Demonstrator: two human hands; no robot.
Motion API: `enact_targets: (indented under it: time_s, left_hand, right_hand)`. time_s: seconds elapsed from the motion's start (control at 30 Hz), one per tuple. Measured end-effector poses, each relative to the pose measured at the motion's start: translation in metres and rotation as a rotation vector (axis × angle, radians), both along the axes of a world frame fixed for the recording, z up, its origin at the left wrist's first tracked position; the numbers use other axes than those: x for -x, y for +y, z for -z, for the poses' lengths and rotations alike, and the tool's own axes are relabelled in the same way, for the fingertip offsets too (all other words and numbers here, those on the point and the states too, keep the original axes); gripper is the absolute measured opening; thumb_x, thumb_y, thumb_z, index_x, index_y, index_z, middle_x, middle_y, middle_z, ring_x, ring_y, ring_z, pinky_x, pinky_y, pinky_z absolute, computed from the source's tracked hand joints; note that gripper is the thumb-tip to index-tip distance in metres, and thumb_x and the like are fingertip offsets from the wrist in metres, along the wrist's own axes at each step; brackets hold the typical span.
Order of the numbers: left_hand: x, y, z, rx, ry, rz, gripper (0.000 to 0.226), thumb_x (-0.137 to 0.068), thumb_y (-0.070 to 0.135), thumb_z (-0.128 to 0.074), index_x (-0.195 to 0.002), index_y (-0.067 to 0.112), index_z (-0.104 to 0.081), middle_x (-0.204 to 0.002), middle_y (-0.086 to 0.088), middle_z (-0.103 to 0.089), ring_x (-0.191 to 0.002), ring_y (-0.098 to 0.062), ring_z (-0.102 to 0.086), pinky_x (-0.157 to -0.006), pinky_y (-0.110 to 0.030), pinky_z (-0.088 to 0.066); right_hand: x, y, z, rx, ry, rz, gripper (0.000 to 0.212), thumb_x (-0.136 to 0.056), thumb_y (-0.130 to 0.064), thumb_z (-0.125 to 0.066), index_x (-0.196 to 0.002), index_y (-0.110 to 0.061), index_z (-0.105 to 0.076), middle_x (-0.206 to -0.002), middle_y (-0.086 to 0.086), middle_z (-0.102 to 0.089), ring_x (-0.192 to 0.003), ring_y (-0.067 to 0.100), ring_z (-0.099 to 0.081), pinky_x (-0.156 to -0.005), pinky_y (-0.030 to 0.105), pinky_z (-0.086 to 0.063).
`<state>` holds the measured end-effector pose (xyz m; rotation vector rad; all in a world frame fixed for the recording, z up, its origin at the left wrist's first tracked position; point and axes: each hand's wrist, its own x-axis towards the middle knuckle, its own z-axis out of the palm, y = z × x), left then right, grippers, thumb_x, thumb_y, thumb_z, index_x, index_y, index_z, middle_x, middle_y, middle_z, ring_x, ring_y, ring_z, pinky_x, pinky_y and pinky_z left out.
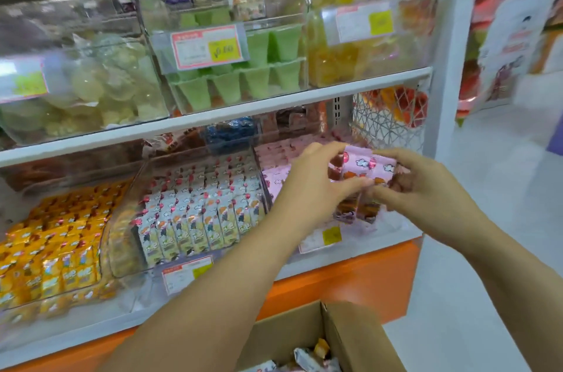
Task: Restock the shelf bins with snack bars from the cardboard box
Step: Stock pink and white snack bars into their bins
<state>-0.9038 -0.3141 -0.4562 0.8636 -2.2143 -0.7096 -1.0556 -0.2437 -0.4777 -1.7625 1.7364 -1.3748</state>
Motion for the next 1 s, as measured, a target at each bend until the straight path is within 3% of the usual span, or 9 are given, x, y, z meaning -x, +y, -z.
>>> enact_targets:
  time_s: [0.07,0.13,0.23,0.33,0.43,0.57,0.8,1.0]
  left_hand:
    - [0.013,-0.005,-0.002,-0.060,0.059,0.075,0.024,-0.082,0.038,-0.070,-0.105,0.040,-0.063,-0.105,0.003,-0.052,-0.091,-0.008,-0.058,-0.072,-0.022,-0.049]
    - [0.026,-0.012,-0.003,-0.072,0.062,0.125,0.019,-0.084,0.042,-0.066,-0.103,0.045,-0.064,-0.109,0.003,-0.055,-0.092,-0.004,-0.059,-0.080,-0.025,-0.053]
    - [0.040,-0.029,-0.001,-0.112,0.087,0.133,0.015,-0.091,0.042,-0.056,-0.104,0.041,-0.063,-0.108,0.012,-0.063,-0.098,-0.003,-0.060,-0.087,-0.034,-0.054]
    - [0.052,-0.052,0.010,-0.080,0.036,0.063,0.016,-0.095,0.035,-0.054,-0.106,0.031,-0.064,-0.102,0.016,-0.064,-0.096,-0.006,-0.061,-0.087,-0.028,-0.050]
    - [0.064,-0.078,0.029,0.077,-0.313,-0.009,0.028,-0.093,0.030,-0.059,-0.120,0.023,-0.062,-0.115,0.006,-0.061,-0.104,-0.012,-0.056,-0.091,-0.029,-0.045]
    - [0.075,-0.101,0.049,0.220,-0.652,-0.053,0.035,-0.086,0.040,-0.066,-0.118,0.025,-0.061,-0.121,0.004,-0.059,-0.109,-0.018,-0.056,-0.092,-0.034,-0.044]
    - [0.085,-0.101,0.060,0.385,-0.856,-0.136,0.064,-0.074,0.067,-0.062,-0.124,0.030,-0.052,-0.122,0.001,-0.049,-0.116,-0.024,-0.044,-0.092,-0.038,-0.032]
    - [0.090,-0.098,0.070,0.393,-0.867,-0.147,0.064,-0.075,0.063,-0.064,-0.126,0.027,-0.049,-0.125,-0.001,-0.046,-0.120,-0.024,-0.039,-0.095,-0.038,-0.031]
  right_hand:
    - [0.010,-0.003,0.001,0.070,-0.055,0.032,0.033,-0.079,-0.012,-0.073,-0.106,-0.027,-0.061,-0.072,-0.005,-0.067,-0.053,0.005,-0.059,-0.054,0.018,-0.049]
    - [0.018,-0.008,0.002,0.100,-0.104,0.062,0.030,-0.080,-0.012,-0.073,-0.105,-0.023,-0.061,-0.074,-0.008,-0.065,-0.053,-0.003,-0.058,-0.051,0.007,-0.042]
    - [0.033,-0.021,0.009,0.102,-0.164,0.086,0.033,-0.079,-0.011,-0.074,-0.108,-0.018,-0.062,-0.087,0.000,-0.069,-0.060,0.000,-0.062,-0.056,0.010,-0.047]
    - [0.045,-0.029,0.019,0.108,-0.183,0.137,0.032,-0.079,-0.009,-0.074,-0.106,-0.021,-0.062,-0.086,-0.002,-0.067,-0.058,-0.002,-0.059,-0.054,0.008,-0.044]
    - [0.053,-0.034,0.027,0.107,-0.201,0.165,0.031,-0.078,-0.009,-0.074,-0.104,-0.022,-0.062,-0.081,-0.006,-0.065,-0.055,-0.003,-0.057,-0.052,0.006,-0.041]
    - [0.060,-0.040,0.033,0.106,-0.243,0.193,0.030,-0.078,-0.011,-0.075,-0.100,-0.026,-0.061,-0.080,-0.004,-0.068,-0.057,0.004,-0.063,-0.053,0.010,-0.047]
    - [0.066,-0.045,0.038,0.061,-0.257,0.200,0.032,-0.078,-0.010,-0.076,-0.094,-0.032,-0.059,-0.083,-0.004,-0.071,-0.063,0.008,-0.068,-0.059,0.018,-0.055]
    - [0.064,-0.044,0.038,0.063,-0.256,0.201,0.031,-0.079,-0.007,-0.074,-0.097,-0.026,-0.059,-0.084,-0.006,-0.069,-0.061,0.003,-0.067,-0.052,0.009,-0.048]
